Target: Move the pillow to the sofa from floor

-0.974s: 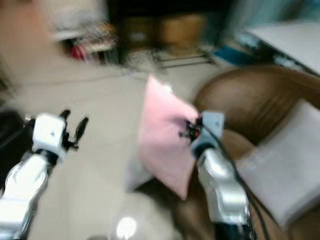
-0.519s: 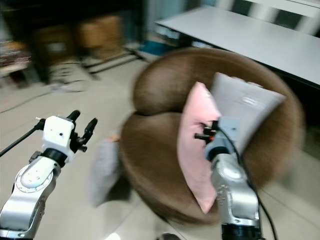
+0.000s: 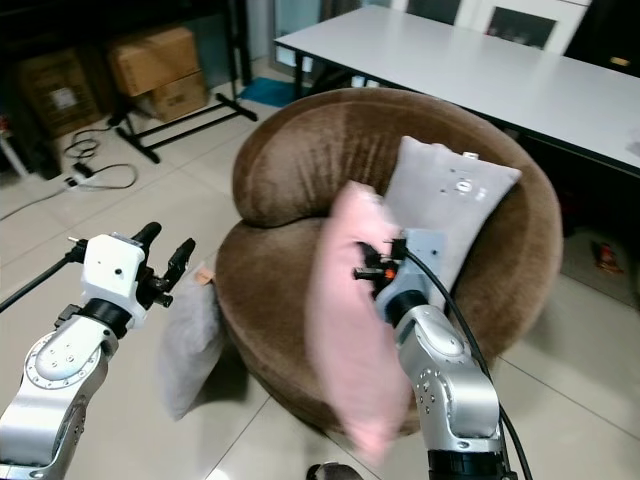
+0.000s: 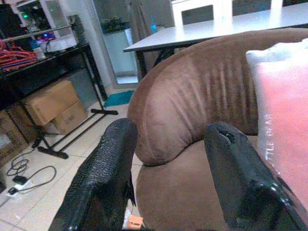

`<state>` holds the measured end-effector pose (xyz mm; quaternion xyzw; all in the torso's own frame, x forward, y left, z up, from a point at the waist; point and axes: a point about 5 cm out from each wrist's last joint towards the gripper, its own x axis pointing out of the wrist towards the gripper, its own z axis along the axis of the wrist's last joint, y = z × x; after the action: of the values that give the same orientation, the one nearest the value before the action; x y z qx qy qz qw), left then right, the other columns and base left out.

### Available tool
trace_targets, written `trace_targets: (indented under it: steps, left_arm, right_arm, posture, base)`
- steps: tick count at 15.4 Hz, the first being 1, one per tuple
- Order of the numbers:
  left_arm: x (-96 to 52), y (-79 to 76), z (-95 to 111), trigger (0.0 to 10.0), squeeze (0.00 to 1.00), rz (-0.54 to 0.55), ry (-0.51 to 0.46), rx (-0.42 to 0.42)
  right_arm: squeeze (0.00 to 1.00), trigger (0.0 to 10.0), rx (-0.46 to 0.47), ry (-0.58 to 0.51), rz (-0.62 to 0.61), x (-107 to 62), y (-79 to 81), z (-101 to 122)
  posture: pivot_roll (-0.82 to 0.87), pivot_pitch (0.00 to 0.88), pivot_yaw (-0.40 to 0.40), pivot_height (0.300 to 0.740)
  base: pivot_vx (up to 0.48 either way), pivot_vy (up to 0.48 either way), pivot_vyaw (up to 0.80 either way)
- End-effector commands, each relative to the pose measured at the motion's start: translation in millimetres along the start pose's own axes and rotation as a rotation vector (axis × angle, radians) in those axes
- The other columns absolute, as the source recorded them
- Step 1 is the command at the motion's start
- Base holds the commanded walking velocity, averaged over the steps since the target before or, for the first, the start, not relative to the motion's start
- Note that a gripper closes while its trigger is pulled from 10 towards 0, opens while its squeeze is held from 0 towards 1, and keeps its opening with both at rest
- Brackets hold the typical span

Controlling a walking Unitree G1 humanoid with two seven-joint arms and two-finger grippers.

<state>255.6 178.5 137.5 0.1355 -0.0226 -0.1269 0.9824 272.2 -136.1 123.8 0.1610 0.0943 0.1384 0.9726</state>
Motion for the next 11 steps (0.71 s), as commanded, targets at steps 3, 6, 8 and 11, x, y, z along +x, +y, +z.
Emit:
trace_targets:
  steps: [3,6,8,11]
  left_arm:
    - [-4.0,-0.9,2.7,10.0,0.00,-0.024,-0.011,-0.006]
    - [-5.9,-2.0,2.8,10.0,0.00,-0.036,-0.009,-0.014]
    - [-6.6,-3.0,2.8,10.0,0.00,-0.041,-0.009,-0.018]
    - [-6.9,-3.1,2.8,10.0,0.00,-0.043,-0.009,-0.019]
  right_arm:
    - [0.00,10.0,0.058,-0.091,0.024,1.4,3.6,20.4]
    - [0.00,10.0,0.057,-0.044,-0.009,0.2,-0.8,12.4]
    - [0.00,10.0,0.061,-0.037,0.014,0.7,3.3,11.9]
    - [0.00,10.0,0.053,-0.037,0.065,2.0,9.3,12.5]
  posture:
    - [0.04,0.000,-0.035,0.740]
    - [0.04,0.000,-0.037,0.740]
    - [0.04,0.000,-0.038,0.740]
    - [0.04,0.000,-0.041,0.740]
  base:
    - [0.176,0.000,0.00]
    - [0.320,0.000,-0.71]
    - [0.330,0.000,-0.79]
    - [0.331,0.000,-0.68]
